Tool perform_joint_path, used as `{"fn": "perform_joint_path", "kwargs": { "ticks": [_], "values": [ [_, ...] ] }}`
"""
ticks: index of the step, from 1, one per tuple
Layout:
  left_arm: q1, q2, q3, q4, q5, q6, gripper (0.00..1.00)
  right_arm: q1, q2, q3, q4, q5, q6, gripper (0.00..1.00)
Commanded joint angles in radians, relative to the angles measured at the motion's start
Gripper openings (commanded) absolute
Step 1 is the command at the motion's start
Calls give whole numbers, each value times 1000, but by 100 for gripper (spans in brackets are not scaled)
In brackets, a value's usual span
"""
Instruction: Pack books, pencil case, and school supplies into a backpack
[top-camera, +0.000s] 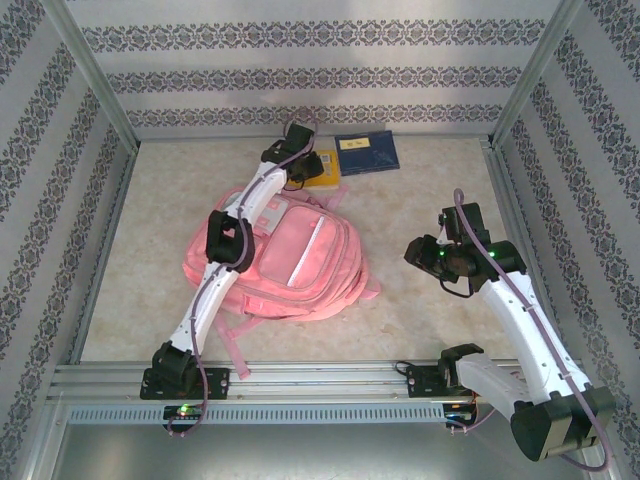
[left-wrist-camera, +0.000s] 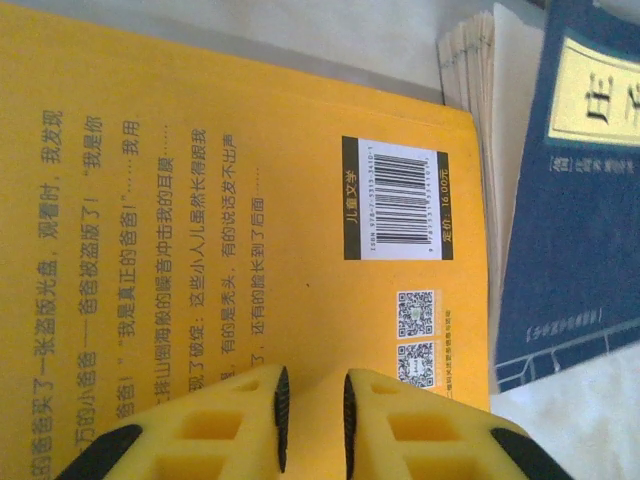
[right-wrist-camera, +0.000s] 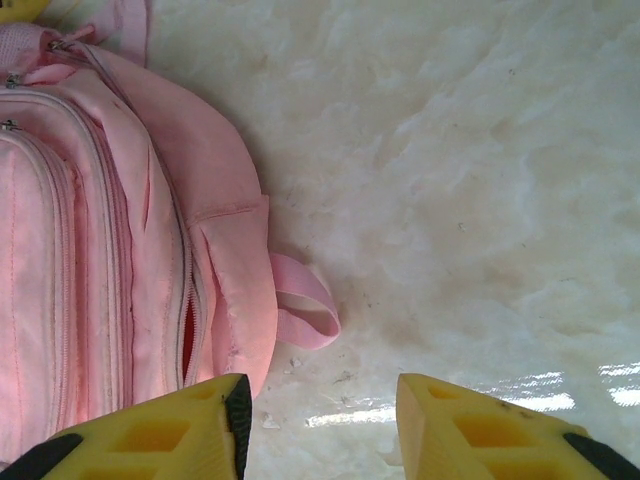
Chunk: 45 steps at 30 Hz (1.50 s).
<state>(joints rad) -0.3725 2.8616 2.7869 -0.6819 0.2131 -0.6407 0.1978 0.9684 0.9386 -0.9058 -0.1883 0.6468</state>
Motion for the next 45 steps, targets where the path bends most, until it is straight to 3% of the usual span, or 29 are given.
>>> {"fn": "perform_joint_path", "kwargs": {
  "ticks": [1,10,18,27,34,39,45],
  "values": [
    [-78,65,-41,-37,125,-3,20,-12,-22,-14,-20,63,-34,46],
    [-211,24,-115,-15,207,-61,15,-28,-19,64,-105,336,-98,52],
    [-319,4,-175,3,260,-108,13,-71,3,132,-128,447,-88,54],
    [-431,-95,-299,46,328,-207,11,-214,13,74,-16,429,47,53],
    [-529,-253,-504,54,398,-213,13,-282,156,93,149,403,47,54],
    [-566,-411,-701,49,414,-91,25,-310,269,87,257,267,-44,55],
    [-562,-643,-944,207,452,7,44,-313,382,13,353,60,-131,55]
  ]
}}
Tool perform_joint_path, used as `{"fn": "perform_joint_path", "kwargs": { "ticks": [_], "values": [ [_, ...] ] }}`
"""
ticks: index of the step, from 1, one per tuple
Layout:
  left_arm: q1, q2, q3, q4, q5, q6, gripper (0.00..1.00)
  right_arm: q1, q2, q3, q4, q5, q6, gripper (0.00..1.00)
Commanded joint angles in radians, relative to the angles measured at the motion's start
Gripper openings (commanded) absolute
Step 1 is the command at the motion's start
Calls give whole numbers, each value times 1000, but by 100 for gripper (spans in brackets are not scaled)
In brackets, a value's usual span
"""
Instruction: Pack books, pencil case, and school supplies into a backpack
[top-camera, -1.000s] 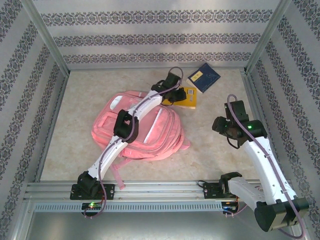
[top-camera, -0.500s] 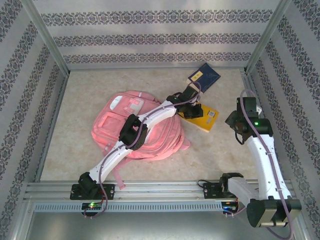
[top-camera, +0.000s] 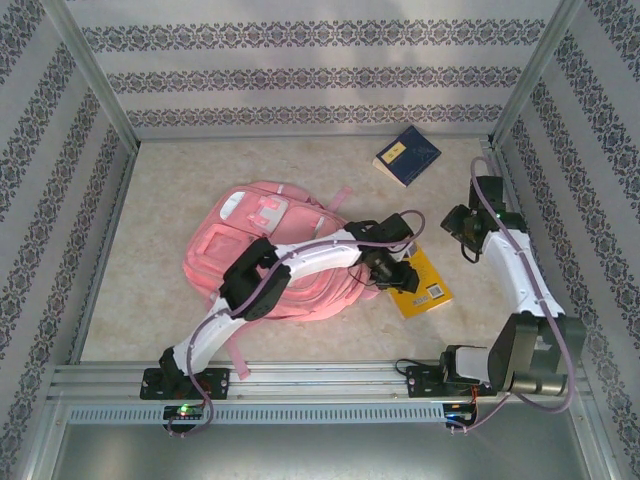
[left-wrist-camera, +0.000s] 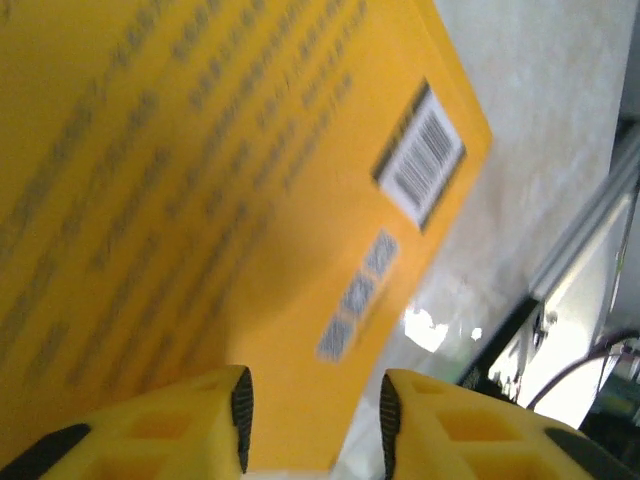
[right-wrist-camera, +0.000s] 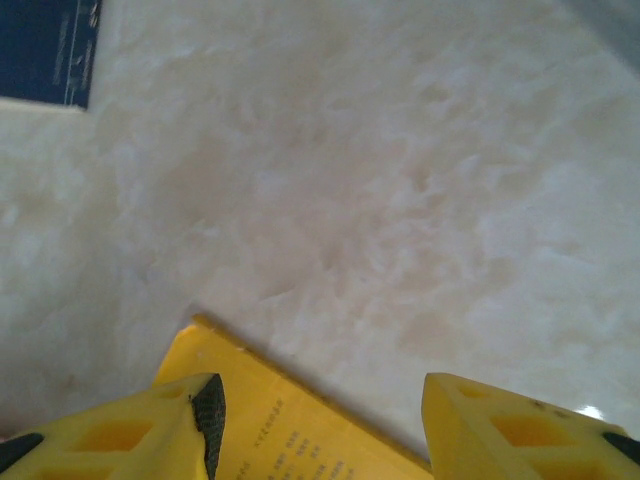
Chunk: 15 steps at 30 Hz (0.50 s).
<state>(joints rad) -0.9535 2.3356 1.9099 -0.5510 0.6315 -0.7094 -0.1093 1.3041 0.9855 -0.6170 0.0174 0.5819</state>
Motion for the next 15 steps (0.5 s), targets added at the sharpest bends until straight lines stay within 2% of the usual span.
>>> {"fn": "perform_joint_path", "kwargs": {
  "ticks": [1,3,7,11,15],
  "values": [
    [23,-162,-122,117,32,65,46,-2,78,-41,55,-181,-75,55],
    [31,-242,-241,180,0,52,47,0,116,-71,63,-235,-94,56],
    [57,-361,-440,244,-41,39,45,-1,149,-120,66,-236,-150,62],
    [77,-430,-540,245,-51,56,40,-1,205,-131,47,-233,-191,72],
    [117,-468,-605,198,-64,86,33,4,243,-166,56,-286,-191,74]
  ]
}}
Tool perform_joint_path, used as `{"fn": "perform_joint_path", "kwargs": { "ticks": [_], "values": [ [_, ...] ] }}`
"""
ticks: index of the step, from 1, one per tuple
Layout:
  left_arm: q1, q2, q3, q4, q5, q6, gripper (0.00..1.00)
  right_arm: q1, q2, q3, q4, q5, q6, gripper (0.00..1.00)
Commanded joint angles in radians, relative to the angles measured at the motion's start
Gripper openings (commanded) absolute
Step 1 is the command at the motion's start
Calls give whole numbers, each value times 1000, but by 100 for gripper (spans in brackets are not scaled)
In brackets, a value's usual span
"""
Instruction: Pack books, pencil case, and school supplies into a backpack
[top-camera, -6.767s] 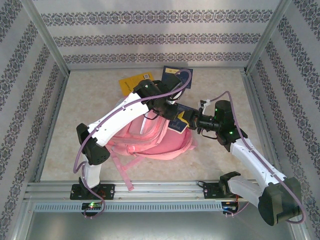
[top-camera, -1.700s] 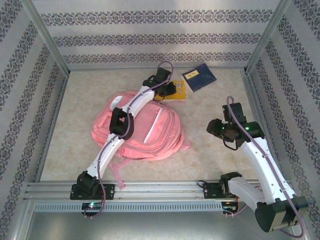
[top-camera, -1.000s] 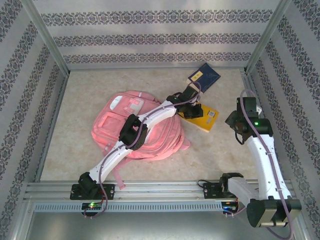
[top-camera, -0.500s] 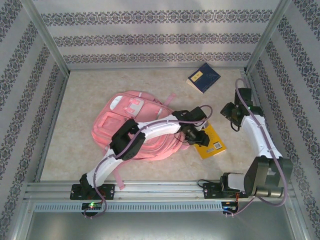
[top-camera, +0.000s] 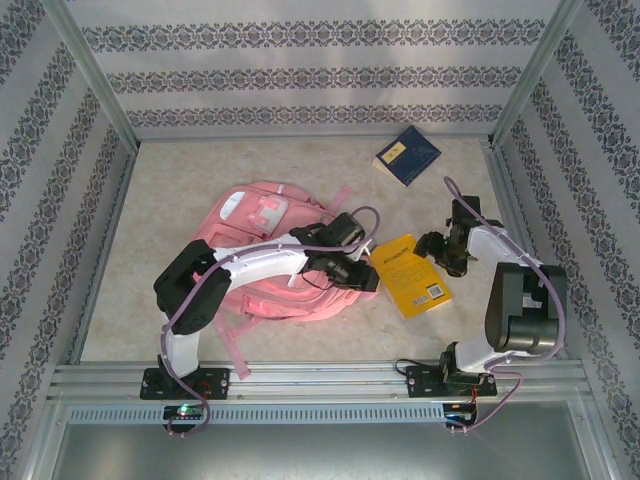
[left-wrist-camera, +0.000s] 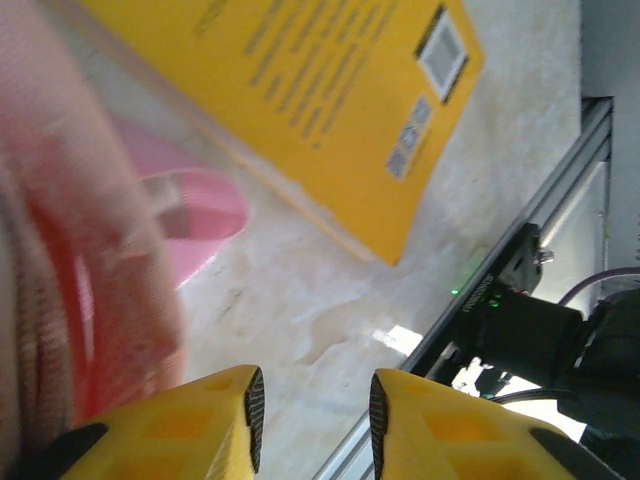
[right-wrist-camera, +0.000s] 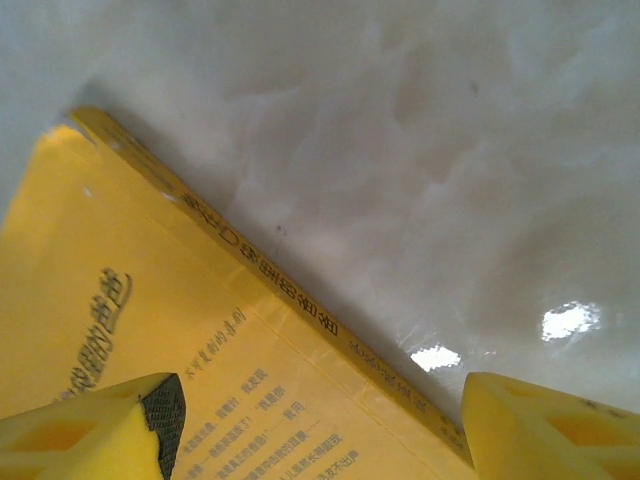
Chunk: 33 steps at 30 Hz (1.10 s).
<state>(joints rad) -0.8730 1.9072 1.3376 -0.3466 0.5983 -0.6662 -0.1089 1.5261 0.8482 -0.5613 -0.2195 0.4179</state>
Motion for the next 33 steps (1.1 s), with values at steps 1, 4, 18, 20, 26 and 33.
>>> {"fn": "perform_joint_path", "kwargs": {
  "ticks": [1,4,18,20,26,33],
  "values": [
    [53,-46,-51,-21,-43,60,32,6,27,-39,3,-63,-18,74],
    [114,-35,-75,-99,-66,138,31,24,16,-66,17,-78,8,73],
    [305,3,62,-316,-68,426,26,85,-76,-183,36,-130,80,71],
    [279,-18,51,-271,-26,373,29,121,-84,-189,25,-154,81,70],
    [204,-83,-61,-24,60,127,31,195,-195,-241,15,-295,135,62],
    [166,-43,-121,77,45,23,35,255,-266,-274,-21,-307,132,61]
  ]
}}
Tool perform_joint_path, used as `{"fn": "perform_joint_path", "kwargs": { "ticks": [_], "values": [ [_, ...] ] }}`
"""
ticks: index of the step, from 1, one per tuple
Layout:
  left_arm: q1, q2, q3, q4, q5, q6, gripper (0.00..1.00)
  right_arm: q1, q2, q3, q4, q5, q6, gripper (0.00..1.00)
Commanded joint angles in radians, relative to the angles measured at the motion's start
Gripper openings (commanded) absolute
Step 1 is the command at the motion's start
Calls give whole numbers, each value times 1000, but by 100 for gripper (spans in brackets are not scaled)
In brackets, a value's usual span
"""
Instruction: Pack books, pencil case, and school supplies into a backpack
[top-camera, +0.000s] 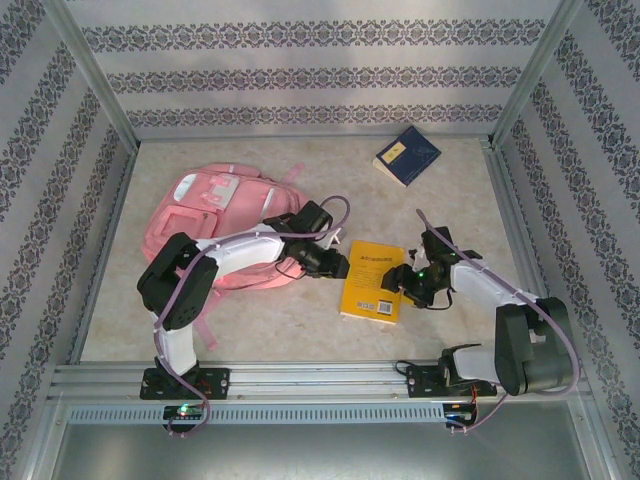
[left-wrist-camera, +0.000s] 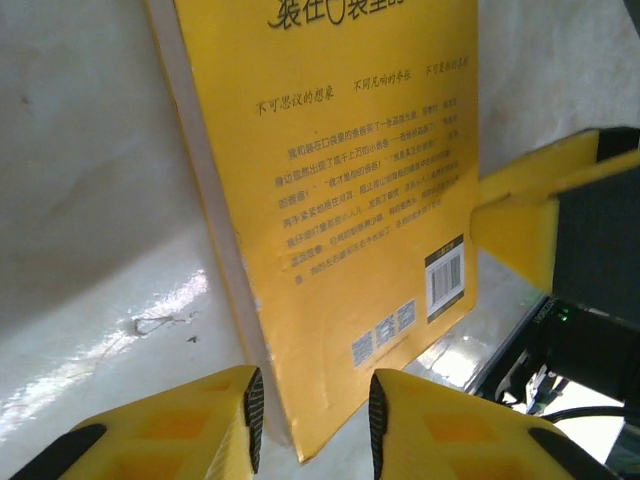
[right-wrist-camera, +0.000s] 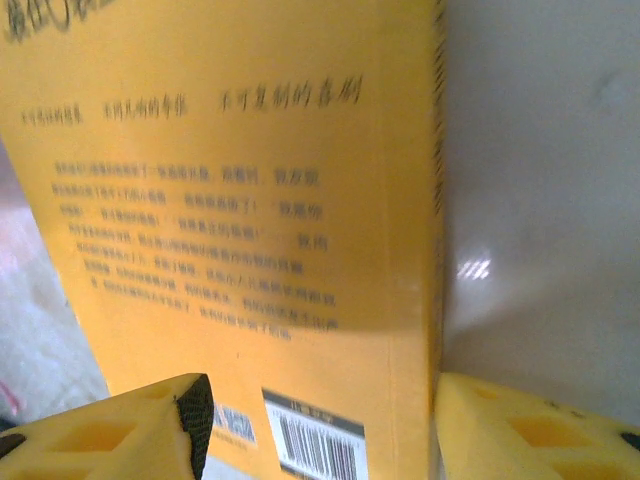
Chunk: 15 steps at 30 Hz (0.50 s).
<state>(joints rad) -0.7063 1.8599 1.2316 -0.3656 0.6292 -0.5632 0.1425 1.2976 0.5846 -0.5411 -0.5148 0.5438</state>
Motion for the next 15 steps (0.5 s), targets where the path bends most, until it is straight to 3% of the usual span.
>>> {"fn": "perform_joint_path", "kwargs": {
  "ticks": [1,7,15],
  "values": [
    [-1,12,-15,115,6,-88,35,2,-48,-8,-43,35,19,61],
    [-1,100,34,144,-18,-121,34,0,-8,12,25,182,44,61],
    [-2,182,91,162,-2,-152,28,-1,94,32,141,63,3,52]
  ]
}}
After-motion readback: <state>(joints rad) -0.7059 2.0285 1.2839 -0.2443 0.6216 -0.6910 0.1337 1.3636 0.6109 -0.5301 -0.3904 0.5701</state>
